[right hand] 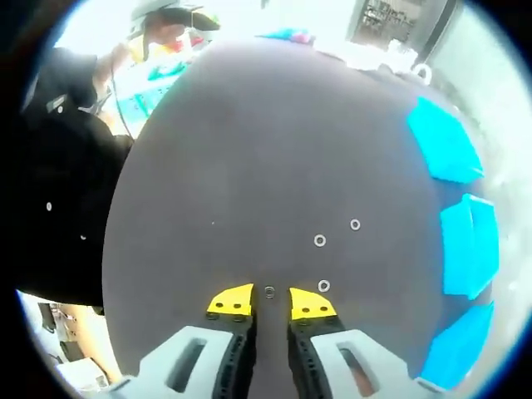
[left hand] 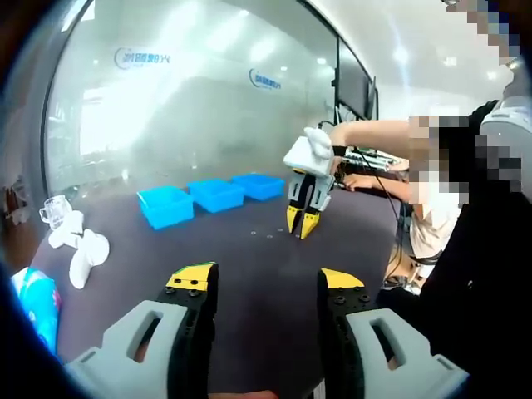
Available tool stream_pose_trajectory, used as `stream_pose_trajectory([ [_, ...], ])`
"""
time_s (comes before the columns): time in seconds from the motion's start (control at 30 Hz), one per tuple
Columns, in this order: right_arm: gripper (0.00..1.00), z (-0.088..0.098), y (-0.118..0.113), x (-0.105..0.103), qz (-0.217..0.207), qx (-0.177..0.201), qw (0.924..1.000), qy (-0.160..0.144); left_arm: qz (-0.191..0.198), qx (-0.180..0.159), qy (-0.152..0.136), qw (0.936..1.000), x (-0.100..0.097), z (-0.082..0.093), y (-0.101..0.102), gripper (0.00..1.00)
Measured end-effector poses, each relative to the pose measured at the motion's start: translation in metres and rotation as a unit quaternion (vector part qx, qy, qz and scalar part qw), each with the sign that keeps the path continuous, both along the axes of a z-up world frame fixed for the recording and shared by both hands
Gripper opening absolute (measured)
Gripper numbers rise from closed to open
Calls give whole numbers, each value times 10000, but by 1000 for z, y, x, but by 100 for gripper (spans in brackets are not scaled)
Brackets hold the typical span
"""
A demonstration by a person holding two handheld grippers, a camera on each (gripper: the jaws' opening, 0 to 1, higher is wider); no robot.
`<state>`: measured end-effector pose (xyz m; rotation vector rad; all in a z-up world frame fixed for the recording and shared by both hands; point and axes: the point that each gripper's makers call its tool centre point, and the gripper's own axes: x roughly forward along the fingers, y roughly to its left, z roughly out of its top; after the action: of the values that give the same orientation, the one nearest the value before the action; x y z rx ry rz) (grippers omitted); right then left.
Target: Sort the screws, nuts, and washers into the corresponding bins
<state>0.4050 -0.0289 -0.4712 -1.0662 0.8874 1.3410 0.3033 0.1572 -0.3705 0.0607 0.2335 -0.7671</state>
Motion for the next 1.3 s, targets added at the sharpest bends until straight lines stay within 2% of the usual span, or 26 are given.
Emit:
stream_pose_trajectory([
  [0.17, 7, -1, 0, -2, 71, -53, 9999, 71, 12, -4, 3, 10000, -1, 1, 0, 47],
  [0.33, 1, -1, 0, -5, -19, -59, 9998, 207, 7, -37, 8, 10000, -2, 1, 0, 47],
  [0.53, 1, -1, -1, -5, -156, -9, 9993, 333, 28, -106, 22, 9999, -3, 1, 2, 47],
  [0.87, 1, 6, -3, -8, -204, 158, 9995, 206, 72, -142, -21, 9999, -3, 4, 4, 47],
  [1.13, 1, 31, -1, -7, -498, 882, 9948, -112, 148, -223, -71, 9996, -2, 8, 8, 47],
  [1.23, 1, 46, 0, -5, -733, 1412, 9869, -263, 183, -241, -105, 9995, -2, 10, 10, 47],
  [1.3, 1, 56, -2, -1, -896, 1790, 9787, -455, 209, -262, -130, 9994, -2, 12, 11, 47],
])
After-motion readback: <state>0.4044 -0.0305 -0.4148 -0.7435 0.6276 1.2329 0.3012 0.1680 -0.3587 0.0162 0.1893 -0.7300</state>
